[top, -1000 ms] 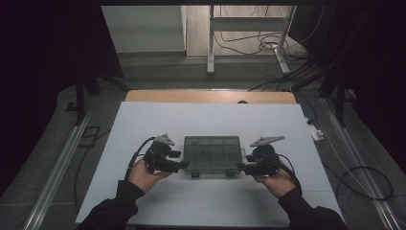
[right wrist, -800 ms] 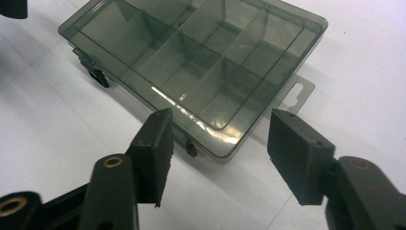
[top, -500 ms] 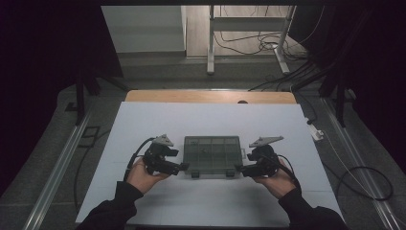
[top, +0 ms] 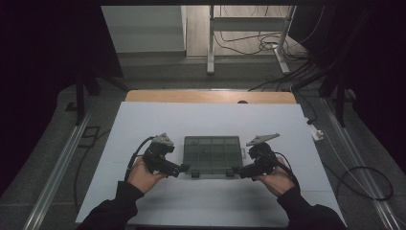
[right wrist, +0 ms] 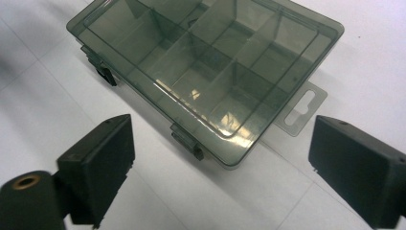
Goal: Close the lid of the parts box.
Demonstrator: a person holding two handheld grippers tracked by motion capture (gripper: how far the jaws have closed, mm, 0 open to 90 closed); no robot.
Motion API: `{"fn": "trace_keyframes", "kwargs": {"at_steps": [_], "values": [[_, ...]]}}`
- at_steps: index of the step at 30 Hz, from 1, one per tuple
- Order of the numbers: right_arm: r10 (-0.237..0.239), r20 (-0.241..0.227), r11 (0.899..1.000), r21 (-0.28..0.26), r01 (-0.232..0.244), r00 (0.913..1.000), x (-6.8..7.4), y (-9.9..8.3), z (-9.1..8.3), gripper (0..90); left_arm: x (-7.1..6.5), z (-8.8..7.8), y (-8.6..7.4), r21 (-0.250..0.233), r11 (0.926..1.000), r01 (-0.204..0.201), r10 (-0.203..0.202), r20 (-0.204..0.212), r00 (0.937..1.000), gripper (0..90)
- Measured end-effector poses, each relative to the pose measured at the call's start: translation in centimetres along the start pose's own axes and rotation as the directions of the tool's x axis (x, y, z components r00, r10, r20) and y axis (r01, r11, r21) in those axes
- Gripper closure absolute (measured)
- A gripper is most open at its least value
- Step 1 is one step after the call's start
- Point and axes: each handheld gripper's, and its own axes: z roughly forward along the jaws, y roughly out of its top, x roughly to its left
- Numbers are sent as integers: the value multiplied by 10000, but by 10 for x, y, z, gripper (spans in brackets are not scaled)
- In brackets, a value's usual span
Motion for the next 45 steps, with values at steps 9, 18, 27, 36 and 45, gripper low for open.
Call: {"fn": "trace_keyframes", "kwargs": {"at_steps": [9,18,27,36,45], "values": [[-143,-42,9999,-53,143,9999,2,1,0,0,0,-4,-1,45,9999,-157,158,-105,9998,0],[-226,-142,9996,-189,223,9996,3,0,-2,0,-1,-9,-3,-57,9991,-419,416,-425,9982,0],[-257,-286,9987,-438,245,9993,3,-2,-4,0,0,-16,-9,-214,9984,-521,507,-595,9969,0],[-373,-486,9980,-537,347,9981,4,-4,-5,0,2,-26,-15,-471,9979,-437,407,-636,9971,0],[-431,-333,9968,-680,408,9985,5,-7,-8,0,2,-33,-20,-623,9971,-439,395,-714,9967,0]]}}
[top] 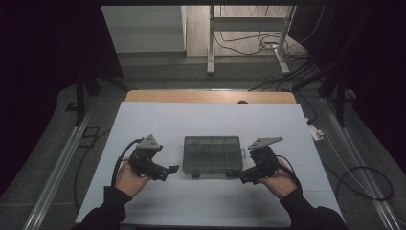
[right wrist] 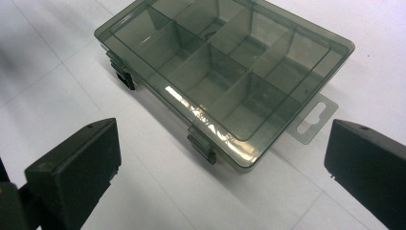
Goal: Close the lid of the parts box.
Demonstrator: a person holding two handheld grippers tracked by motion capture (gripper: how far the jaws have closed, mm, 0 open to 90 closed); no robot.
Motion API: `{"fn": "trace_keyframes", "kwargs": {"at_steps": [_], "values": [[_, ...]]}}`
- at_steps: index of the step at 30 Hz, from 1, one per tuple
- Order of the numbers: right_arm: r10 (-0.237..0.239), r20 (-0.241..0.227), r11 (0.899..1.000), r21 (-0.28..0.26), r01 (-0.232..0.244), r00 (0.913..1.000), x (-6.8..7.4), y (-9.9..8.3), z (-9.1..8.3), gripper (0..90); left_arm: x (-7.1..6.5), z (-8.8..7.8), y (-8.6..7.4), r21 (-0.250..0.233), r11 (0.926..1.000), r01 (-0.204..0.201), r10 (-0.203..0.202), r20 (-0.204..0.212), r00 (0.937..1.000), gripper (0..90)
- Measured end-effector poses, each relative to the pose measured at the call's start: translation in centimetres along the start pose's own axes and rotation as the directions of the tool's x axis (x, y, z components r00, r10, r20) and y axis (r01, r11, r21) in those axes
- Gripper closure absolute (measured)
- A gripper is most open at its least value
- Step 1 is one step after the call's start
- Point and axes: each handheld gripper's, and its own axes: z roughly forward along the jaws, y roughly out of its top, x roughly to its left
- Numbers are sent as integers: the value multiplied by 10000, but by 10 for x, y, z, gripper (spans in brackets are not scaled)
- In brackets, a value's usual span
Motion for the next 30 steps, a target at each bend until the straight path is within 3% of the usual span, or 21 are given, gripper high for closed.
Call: {"fn": "trace_keyframes", "kwargs": {"at_steps": [12,30], "values": [[-6,24,10000,-4,6,10000,1,-4,-4,0,-2,-11,-7,30,9999,-157,157,-233,9996,0],[-12,178,9998,-192,15,9998,2,-14,-18,0,1,-24,-16,-131,9999,90,-96,-394,9992,0]]}}
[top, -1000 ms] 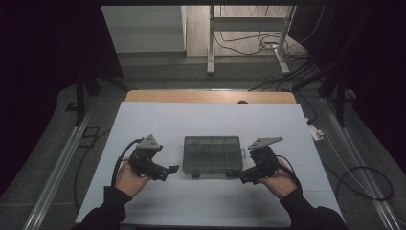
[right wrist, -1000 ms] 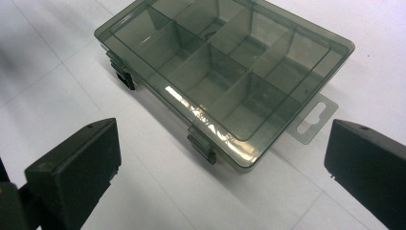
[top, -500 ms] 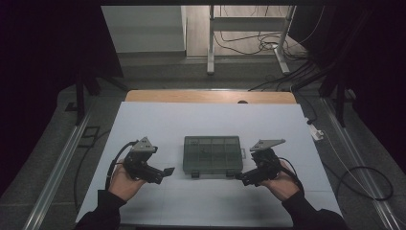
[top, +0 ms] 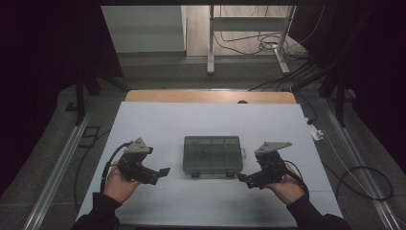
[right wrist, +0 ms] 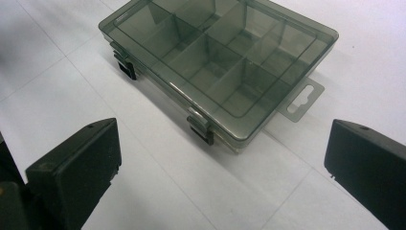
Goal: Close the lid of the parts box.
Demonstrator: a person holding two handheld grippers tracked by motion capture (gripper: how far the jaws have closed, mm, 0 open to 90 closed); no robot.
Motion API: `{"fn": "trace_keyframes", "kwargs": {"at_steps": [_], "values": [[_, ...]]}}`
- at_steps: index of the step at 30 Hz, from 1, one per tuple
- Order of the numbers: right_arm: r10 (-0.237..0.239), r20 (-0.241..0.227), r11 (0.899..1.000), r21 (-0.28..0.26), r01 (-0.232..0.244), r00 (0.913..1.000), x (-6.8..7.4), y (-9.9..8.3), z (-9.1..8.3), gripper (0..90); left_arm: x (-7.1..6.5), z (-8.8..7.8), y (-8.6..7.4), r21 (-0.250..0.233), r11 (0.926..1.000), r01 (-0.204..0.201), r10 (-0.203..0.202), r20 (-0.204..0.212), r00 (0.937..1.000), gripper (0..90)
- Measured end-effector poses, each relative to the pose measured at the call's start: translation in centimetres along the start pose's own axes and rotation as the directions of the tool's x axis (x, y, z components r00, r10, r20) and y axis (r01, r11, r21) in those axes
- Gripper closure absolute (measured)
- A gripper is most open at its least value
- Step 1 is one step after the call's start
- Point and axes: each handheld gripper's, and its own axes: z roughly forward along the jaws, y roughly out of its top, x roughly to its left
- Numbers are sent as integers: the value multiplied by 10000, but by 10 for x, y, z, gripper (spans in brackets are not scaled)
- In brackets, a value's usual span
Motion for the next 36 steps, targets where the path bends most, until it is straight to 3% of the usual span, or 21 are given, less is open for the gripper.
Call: {"fn": "trace_keyframes", "kwargs": {"at_steps": [36], "values": [[358,438,9986,-395,-341,9984,-5,-23,-29,0,5,-29,-22,-247,9980,574,-584,-404,9975,0]]}}
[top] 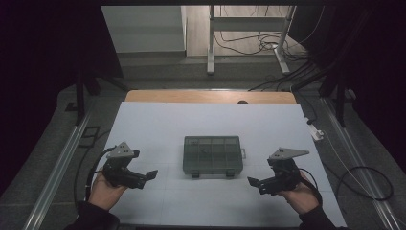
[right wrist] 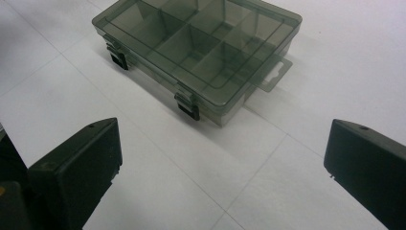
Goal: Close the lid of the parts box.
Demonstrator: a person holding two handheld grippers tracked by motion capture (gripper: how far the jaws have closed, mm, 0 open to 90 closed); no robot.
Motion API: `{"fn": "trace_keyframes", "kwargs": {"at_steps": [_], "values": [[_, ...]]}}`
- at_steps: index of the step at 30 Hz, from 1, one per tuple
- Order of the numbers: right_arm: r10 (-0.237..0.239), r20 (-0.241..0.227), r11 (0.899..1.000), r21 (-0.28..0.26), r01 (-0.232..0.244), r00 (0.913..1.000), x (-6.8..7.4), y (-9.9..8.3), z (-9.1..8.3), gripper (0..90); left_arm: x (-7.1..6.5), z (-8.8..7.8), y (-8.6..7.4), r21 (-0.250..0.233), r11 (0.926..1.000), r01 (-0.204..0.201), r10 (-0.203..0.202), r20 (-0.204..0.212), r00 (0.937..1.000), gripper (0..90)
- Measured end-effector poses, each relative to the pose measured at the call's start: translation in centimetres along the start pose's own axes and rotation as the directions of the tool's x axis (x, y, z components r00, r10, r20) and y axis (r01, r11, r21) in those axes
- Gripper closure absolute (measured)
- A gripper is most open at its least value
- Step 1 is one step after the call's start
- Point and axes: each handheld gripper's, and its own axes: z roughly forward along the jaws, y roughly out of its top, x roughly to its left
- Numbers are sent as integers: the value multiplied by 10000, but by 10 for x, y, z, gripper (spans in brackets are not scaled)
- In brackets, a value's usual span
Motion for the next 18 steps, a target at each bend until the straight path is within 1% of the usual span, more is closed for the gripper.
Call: {"fn": "trace_keyframes", "kwargs": {"at_steps": [11,18], "values": [[153,61,9999,-54,-153,9999,-3,-8,-7,0,0,-6,-5,5,9999,162,-162,-90,9998,0],[292,134,9996,-70,-291,9995,-5,-12,-11,0,0,-10,-8,-15,9998,198,-198,-118,9997,0]]}}
